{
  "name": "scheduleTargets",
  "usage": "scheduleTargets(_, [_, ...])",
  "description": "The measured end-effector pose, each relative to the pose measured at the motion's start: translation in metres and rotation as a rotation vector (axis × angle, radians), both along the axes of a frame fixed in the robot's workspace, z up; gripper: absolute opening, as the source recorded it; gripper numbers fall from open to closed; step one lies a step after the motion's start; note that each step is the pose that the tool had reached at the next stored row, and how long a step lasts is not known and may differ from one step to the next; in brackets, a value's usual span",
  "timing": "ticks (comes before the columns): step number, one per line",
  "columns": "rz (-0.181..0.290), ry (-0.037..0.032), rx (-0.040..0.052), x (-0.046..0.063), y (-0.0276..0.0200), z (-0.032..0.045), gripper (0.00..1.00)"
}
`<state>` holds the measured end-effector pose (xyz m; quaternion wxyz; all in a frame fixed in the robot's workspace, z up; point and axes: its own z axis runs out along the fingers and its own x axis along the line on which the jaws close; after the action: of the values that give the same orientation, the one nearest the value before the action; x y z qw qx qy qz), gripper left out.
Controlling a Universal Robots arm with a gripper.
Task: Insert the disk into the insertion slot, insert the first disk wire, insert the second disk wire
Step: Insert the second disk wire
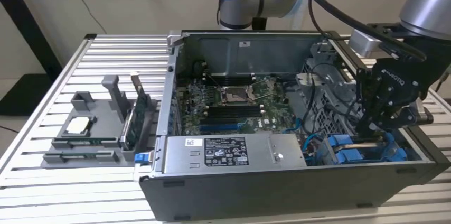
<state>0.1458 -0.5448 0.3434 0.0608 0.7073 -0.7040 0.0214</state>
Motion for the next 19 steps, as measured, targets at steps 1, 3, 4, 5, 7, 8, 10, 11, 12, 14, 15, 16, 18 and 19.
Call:
scheduleTargets(1, [0.000,0.0000,-0.0001,0.0000,0.0004,0.0000,0.15])
scheduleTargets(3, [0.000,0.0000,0.0000,0.0000,0.0012,0.0000,0.15])
scheduleTargets(4, [0.000,0.0000,0.0000,0.0000,0.0016,0.0000,0.15])
scheduleTargets(5, [0.000,0.0000,0.0001,0.0001,0.0018,0.0000,0.15])
scheduleTargets(7, [0.000,0.0000,-0.0001,0.0006,0.0019,0.0000,0.15])
scheduleTargets(8, [0.000,0.0000,0.0000,0.0008,0.0019,0.0000,0.15])
scheduleTargets(10, [0.000,0.0000,0.0001,0.0011,0.0019,-0.0001,0.15])
scheduleTargets(11, [0.000,0.0000,0.0001,0.0012,0.0019,0.0000,0.15])
scheduleTargets(12, [0.000,0.0000,0.0000,0.0013,0.0019,0.0000,0.15])
scheduleTargets(14, [0.000,0.0000,-0.0001,0.0014,0.0020,-0.0003,0.15])
scheduleTargets(15, [0.000,0.0000,-0.0001,0.0014,0.0020,-0.0006,0.15])
scheduleTargets(16, [0.000,0.0000,0.0000,0.0014,0.0021,-0.0009,0.15])
scheduleTargets(18, [0.000,-0.0001,0.0000,0.0014,0.0022,-0.0017,0.15])
scheduleTargets(19, [0.000,0.0000,0.0001,0.0014,0.0023,-0.0024,0.15])
